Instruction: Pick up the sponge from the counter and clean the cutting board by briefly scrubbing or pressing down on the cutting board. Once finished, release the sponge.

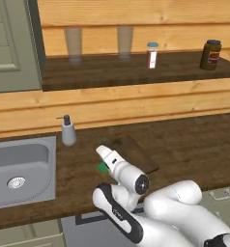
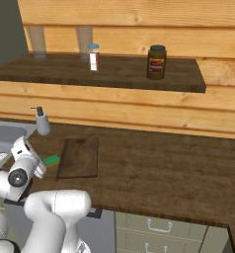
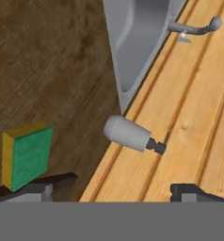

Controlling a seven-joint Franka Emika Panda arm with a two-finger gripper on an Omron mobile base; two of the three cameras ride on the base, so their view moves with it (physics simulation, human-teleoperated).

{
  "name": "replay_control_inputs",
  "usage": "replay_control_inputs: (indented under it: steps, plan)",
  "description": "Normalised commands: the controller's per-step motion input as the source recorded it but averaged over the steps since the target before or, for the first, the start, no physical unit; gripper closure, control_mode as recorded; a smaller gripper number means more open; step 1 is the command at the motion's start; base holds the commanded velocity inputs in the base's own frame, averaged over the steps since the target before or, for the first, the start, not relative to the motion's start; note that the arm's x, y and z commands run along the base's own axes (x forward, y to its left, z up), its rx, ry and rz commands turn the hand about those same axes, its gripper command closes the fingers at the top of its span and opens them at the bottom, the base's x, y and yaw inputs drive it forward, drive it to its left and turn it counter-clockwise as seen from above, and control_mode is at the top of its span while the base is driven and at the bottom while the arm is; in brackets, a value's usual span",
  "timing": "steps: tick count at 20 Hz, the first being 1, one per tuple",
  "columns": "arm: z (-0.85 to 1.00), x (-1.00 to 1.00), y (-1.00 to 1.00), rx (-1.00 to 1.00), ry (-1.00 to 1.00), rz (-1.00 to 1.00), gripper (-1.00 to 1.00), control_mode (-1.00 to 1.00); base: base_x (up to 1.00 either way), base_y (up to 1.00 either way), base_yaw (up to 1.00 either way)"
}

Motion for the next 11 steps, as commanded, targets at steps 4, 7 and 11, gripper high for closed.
replay_control_inputs:
  steps: [4,7,11]
  plan:
    - [1.00,-0.19,-0.41,0.26,0.47,0.00,-1.00,-1.00,0.00,0.00,0.00]
    - [1.00,-0.30,-0.35,0.33,0.56,-0.01,-1.00,-1.00,0.00,0.00,0.00]
    - [1.00,-0.27,-0.29,0.33,0.58,-0.01,-1.00,-1.00,0.00,0.00,0.00]
